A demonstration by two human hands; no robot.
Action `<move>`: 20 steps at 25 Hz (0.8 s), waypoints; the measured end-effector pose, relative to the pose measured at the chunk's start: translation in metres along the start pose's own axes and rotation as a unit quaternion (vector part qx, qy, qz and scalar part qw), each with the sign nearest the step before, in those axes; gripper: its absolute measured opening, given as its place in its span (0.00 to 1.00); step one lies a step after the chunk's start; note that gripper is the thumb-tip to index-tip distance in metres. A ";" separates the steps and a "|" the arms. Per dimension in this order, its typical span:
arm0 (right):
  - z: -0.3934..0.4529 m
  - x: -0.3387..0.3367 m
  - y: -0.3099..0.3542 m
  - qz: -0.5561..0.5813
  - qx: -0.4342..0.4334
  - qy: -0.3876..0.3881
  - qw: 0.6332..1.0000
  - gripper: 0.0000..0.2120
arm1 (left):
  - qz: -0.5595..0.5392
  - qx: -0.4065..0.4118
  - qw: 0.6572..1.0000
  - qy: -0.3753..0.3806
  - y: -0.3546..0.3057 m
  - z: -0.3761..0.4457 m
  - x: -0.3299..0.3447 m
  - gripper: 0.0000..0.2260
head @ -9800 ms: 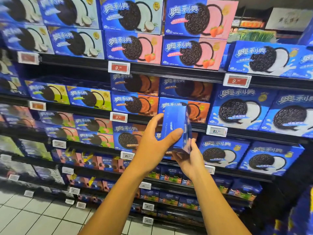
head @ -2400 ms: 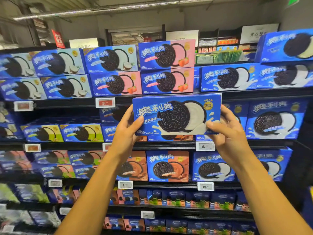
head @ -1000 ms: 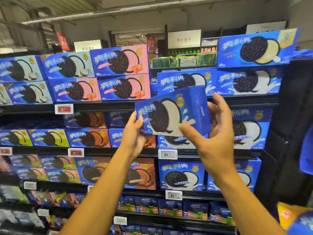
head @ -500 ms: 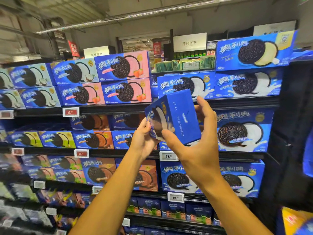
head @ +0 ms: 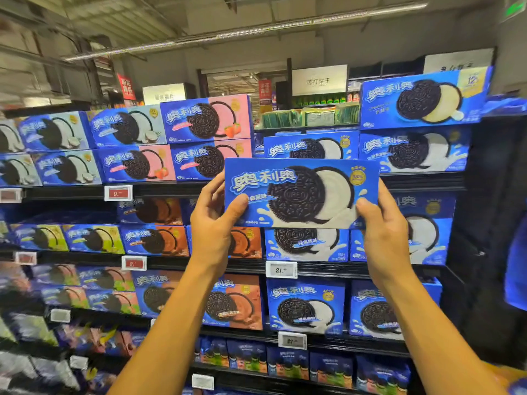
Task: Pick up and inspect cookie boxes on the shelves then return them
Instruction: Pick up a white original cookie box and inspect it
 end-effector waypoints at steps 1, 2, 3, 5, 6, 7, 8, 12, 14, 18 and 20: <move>0.002 -0.001 -0.003 0.003 0.007 0.001 1.000 0.25 | 0.002 0.015 1.000 -0.003 -0.004 -0.002 0.002 0.19; 0.004 -0.002 -0.005 0.006 0.014 0.000 1.000 0.26 | 0.007 0.025 1.000 -0.004 -0.006 -0.002 0.003 0.19; 0.005 -0.003 -0.006 0.009 0.016 -0.001 1.000 0.27 | 0.011 0.030 0.999 -0.002 -0.007 -0.003 0.005 0.20; 0.005 -0.005 -0.006 0.014 0.009 0.000 1.000 0.28 | 0.015 0.029 0.999 -0.004 -0.005 -0.003 0.005 0.20; 0.005 -0.006 -0.005 0.016 0.004 0.003 1.000 0.27 | 0.018 0.027 0.999 -0.007 -0.004 -0.003 0.004 0.20; 0.004 -0.006 -0.003 0.019 -0.002 0.007 1.000 0.26 | 0.023 0.030 0.999 -0.005 -0.004 -0.004 0.004 0.21; 0.004 -0.006 0.000 0.020 -0.011 0.013 1.000 0.24 | 0.027 0.036 0.999 0.005 -0.005 -0.004 0.005 0.21; 0.003 -0.007 0.021 0.001 -0.086 0.070 0.994 0.27 | 0.081 0.077 0.992 0.052 -0.021 -0.001 0.002 0.32; 0.003 -0.006 0.032 -0.011 -0.132 0.092 0.987 0.31 | 0.126 0.110 0.984 0.055 -0.029 0.001 -0.001 0.36; 0.006 -0.001 0.042 0.007 -0.151 0.100 0.984 0.29 | 0.150 0.161 0.974 0.057 -0.040 0.003 0.001 0.33; 0.008 0.002 0.046 0.006 -0.146 0.099 0.984 0.28 | 0.136 0.138 0.979 0.060 -0.042 0.008 0.000 0.33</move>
Point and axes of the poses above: each hand's wrist, its own z-axis towards the middle knuckle, its own x-axis out of the palm, y = z × x, the point moved 10 cm from there along z, towards the middle knuckle, and after that the axes turned 13 degrees about -y, right-handed, at the moved point
